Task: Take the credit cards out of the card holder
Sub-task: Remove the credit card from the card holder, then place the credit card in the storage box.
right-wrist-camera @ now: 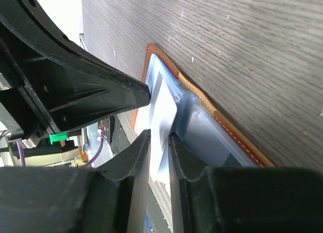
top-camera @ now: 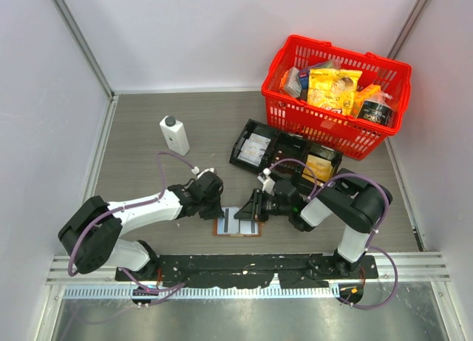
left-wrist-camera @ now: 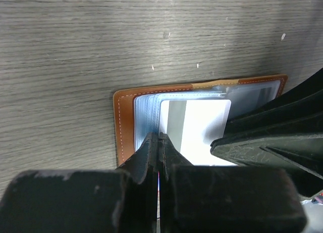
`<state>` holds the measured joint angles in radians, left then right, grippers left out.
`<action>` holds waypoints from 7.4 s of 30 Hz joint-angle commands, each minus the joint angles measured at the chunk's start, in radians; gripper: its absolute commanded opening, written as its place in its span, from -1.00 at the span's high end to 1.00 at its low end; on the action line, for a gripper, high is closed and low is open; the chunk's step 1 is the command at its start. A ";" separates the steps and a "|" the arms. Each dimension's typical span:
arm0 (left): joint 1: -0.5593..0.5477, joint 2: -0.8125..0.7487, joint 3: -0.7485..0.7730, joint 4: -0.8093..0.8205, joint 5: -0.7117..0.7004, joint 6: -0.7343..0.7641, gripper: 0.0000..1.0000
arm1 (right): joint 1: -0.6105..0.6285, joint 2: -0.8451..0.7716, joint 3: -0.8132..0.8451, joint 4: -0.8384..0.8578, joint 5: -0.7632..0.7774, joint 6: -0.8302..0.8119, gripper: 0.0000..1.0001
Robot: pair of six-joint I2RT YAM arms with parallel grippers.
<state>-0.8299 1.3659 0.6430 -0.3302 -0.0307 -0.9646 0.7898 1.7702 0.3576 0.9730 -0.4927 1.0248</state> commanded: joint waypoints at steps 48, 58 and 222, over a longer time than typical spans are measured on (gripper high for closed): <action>-0.009 -0.182 -0.068 0.117 0.026 -0.016 0.94 | -0.015 -0.092 -0.098 0.076 -0.001 0.005 0.98; -0.014 -0.033 -0.029 0.168 0.081 0.046 0.98 | -0.017 -0.086 -0.077 0.047 -0.009 -0.011 0.98; -0.049 -0.220 0.090 -0.047 -0.037 0.081 -0.42 | 0.137 -0.386 0.486 -1.243 0.472 -0.514 0.37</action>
<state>-0.8394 1.0687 0.7036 -0.4774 -0.0971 -0.8291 0.9230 1.4307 0.8982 -0.3889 0.0925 0.3904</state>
